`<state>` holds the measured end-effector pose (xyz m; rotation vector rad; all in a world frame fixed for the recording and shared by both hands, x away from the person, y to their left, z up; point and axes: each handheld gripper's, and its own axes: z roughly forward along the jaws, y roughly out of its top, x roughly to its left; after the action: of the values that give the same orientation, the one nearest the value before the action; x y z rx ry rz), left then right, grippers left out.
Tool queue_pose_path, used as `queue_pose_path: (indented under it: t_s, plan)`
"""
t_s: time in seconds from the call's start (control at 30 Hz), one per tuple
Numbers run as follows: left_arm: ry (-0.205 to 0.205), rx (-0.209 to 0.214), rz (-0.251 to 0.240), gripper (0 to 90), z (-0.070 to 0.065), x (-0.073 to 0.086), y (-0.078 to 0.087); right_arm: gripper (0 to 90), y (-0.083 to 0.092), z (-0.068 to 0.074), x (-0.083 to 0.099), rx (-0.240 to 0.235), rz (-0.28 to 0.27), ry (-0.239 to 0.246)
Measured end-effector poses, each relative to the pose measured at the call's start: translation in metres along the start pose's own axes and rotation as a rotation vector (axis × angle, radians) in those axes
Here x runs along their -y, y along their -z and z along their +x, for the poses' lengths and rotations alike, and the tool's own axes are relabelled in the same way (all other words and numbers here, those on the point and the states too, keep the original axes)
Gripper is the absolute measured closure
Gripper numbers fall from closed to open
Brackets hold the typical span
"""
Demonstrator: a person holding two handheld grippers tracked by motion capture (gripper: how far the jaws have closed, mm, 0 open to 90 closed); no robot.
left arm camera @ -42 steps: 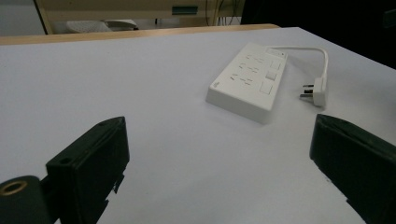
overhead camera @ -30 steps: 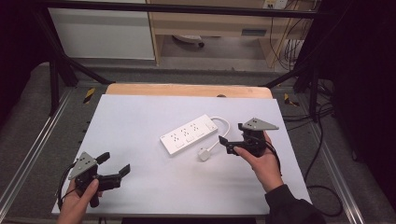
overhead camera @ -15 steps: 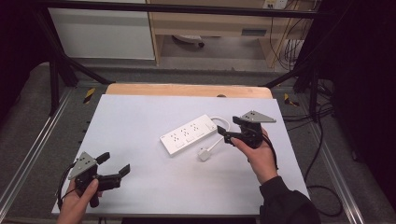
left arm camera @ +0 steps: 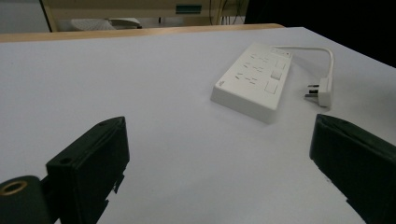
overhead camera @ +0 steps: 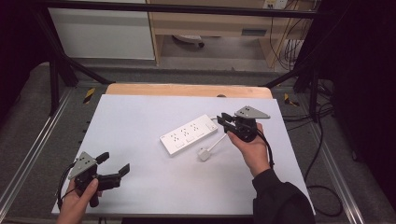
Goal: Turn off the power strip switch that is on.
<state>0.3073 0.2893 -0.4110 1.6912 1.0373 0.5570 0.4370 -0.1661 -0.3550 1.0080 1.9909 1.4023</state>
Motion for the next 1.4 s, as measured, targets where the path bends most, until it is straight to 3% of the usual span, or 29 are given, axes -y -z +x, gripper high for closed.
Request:
queue_pose_path:
  t_s: [0.07, 0.27, 0.53, 1.4]
  plan:
    - [0.004, 0.001, 0.001, 4.5, 0.000, 0.000, 0.000, 82.9, -0.003, 0.000, 0.001, -0.002, -0.017, -0.003]
    - [0.026, -0.009, -0.002, 4.7, 0.003, 0.001, 0.000, 90.0, -0.011, 0.000, 0.002, -0.016, -0.023, -0.021]
    - [0.002, -0.005, 0.006, 4.7, 0.001, 0.001, -0.001, 90.0, -0.022, 0.000, 0.004, -0.018, -0.011, -0.025]
    - [0.003, -0.004, 0.003, 4.7, 0.002, 0.000, 0.000, 90.0, -0.054, 0.007, 0.014, -0.049, 0.040, -0.078]
